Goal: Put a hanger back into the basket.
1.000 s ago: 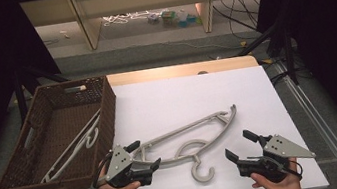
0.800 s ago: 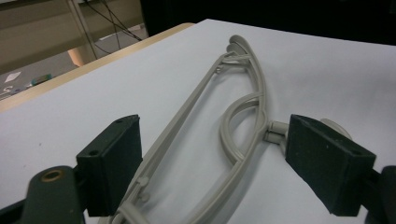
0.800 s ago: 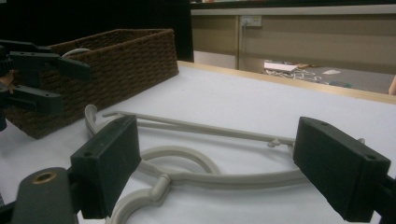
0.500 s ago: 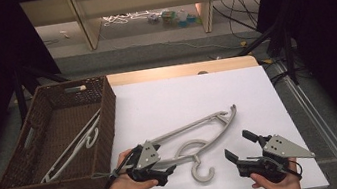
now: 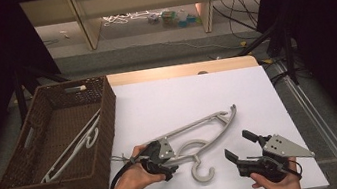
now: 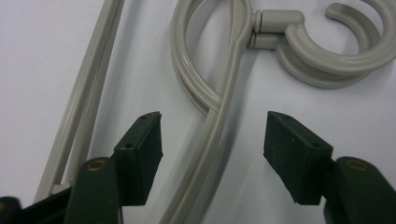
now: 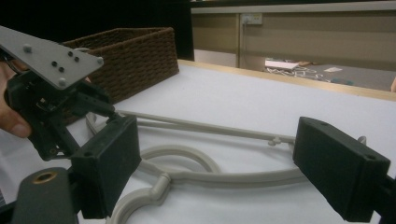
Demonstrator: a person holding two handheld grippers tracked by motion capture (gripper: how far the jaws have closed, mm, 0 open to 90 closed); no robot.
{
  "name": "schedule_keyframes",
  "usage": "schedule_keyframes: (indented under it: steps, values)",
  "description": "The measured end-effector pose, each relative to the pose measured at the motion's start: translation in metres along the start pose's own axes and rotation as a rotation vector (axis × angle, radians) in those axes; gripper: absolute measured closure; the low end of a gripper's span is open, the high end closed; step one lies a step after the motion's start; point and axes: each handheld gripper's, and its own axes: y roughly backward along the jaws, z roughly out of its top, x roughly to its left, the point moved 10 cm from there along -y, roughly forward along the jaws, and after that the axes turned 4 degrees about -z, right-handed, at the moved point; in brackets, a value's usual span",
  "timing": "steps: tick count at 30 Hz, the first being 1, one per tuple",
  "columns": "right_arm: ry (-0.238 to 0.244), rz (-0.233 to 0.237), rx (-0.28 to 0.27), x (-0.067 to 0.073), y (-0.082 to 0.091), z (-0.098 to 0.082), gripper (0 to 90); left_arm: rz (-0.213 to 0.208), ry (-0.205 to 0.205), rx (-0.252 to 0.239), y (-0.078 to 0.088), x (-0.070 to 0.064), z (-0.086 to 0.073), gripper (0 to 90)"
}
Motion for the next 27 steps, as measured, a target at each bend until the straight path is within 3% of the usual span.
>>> schedule_keyframes:
  steps: [1,3,7,12,13,14,21,23,27]
  values:
    - [-0.004,0.005,-0.017,0.001,-0.001,0.001,15.7,0.005,-0.004,0.007,-0.001,0.002,-0.001,38.7]
    - [-0.002,0.000,0.007,-0.001,0.000,-0.001,15.8,-0.001,0.009,0.014,-0.003,0.003,-0.001,40.9]
    - [-0.013,0.004,0.000,-0.001,-0.001,0.000,15.8,-0.024,0.001,0.046,-0.006,0.004,-0.003,46.0]
    - [-0.013,0.004,-0.002,-0.001,-0.001,0.000,15.8,-0.037,-0.003,0.048,-0.010,0.004,0.001,53.1]
    - [-0.018,0.005,-0.011,0.000,-0.002,0.000,15.9,-0.048,-0.012,0.057,-0.010,0.003,0.001,55.3]
    - [-0.003,-0.006,0.020,-0.002,-0.001,-0.002,15.8,-0.047,-0.023,0.059,-0.010,0.003,0.002,55.7]
    - [-0.025,0.006,-0.004,-0.001,-0.003,-0.001,15.9,-0.086,-0.053,0.085,-0.016,0.000,0.003,69.3]
    - [-0.021,0.009,0.004,-0.001,-0.003,-0.001,16.0,-0.077,-0.082,0.091,-0.016,0.002,0.002,74.7]
    - [-0.026,0.011,0.005,0.000,-0.002,-0.001,16.3,-0.085,-0.154,0.113,-0.014,0.002,0.001,77.2]
